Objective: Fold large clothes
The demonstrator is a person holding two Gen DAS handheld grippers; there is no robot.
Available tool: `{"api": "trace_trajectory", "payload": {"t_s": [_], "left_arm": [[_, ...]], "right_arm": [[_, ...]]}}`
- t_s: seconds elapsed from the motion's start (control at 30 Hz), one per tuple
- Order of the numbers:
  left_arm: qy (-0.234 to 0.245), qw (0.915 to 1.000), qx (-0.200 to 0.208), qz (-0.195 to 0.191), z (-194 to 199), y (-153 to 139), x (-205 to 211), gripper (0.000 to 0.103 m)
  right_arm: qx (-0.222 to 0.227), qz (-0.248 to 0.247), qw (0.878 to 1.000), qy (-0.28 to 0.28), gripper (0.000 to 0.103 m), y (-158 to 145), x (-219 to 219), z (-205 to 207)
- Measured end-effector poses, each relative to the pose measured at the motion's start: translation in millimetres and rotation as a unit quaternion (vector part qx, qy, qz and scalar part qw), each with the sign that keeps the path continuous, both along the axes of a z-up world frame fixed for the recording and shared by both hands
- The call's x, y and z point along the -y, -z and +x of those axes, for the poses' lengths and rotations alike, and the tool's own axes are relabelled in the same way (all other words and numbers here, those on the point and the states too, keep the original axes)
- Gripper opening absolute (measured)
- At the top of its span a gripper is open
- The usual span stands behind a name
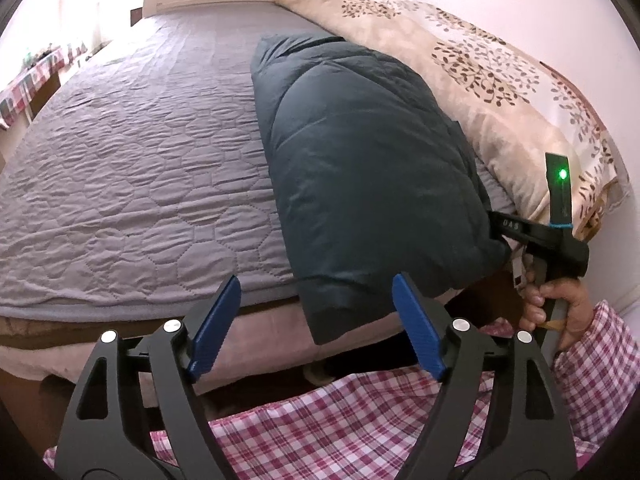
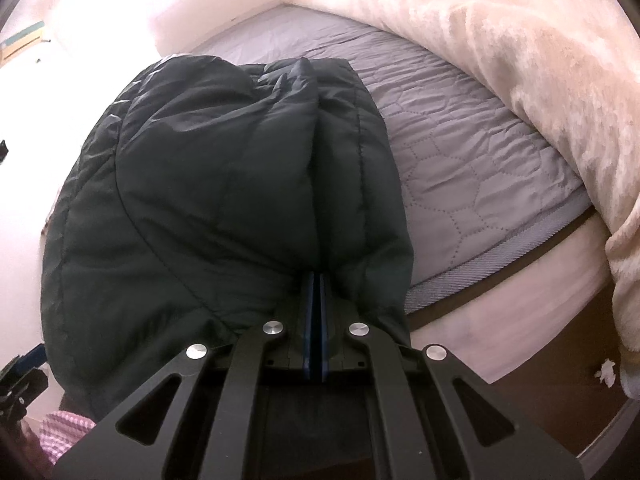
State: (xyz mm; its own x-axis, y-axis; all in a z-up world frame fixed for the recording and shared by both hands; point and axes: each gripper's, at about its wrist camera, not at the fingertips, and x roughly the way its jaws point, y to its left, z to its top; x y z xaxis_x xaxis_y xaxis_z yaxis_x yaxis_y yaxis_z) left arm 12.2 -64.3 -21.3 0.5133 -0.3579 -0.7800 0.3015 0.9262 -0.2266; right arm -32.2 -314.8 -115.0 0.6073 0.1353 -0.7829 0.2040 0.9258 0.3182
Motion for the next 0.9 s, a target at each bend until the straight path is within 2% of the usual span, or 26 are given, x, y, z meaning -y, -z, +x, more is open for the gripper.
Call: {"api": "trace_trajectory", "payload": {"t_s": [0.27, 0.53, 0.7, 0.8, 0.9], "left_arm": [[-0.012, 0.9993, -0.009, -0.035, 16, -3, -11, 0.082], [-0.005, 0.9958, -0.045, -0.080, 43, -3, -10, 0.084], [0.003, 0.9903, -0.074, -0.117, 64, 1, 0, 0.087], [0.009, 0.9888, -0.090, -0.119, 72, 9, 10, 0.088], [0.011, 0.9889, -0.097, -0.112, 76, 22, 16, 0.095]], "right_arm": [[0.004, 0.019, 1.000, -0.003, 0.002, 0, 1, -7], [0.001, 0.066, 0.998, 0.002, 0.002, 3, 14, -3], [-0.002, 0.085, 0.996, 0.002, 0.002, 3, 18, 0], [-0.002, 0.085, 0.996, -0.001, 0.003, 3, 18, 2], [-0.001, 0.090, 0.996, -0.001, 0.004, 4, 20, 4]]}}
